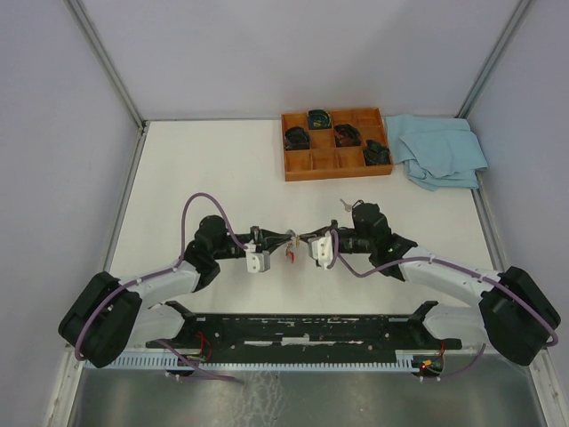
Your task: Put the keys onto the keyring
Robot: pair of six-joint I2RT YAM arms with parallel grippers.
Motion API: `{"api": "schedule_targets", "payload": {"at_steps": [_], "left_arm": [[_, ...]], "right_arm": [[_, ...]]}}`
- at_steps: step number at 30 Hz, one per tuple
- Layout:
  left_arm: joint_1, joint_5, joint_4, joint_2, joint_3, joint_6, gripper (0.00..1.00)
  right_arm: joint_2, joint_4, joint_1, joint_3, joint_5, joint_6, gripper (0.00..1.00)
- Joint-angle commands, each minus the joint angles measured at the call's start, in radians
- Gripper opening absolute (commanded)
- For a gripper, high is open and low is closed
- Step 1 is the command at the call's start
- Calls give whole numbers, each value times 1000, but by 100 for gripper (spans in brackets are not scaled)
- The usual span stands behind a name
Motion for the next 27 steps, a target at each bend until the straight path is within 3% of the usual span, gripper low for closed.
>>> {"api": "schedule_targets", "payload": {"at_steps": [1,10,27], "left_arm": [[2,25,81,-1,-15,13,3],[2,17,286,40,-64,-71,3],[1,22,278,40,-63,-71,3]], "right_arm": [[-12,78,8,-20,36,5,1],[-40,106,9,-49,51,14,1],[-44,213,21,-89,72,26,1]]}}
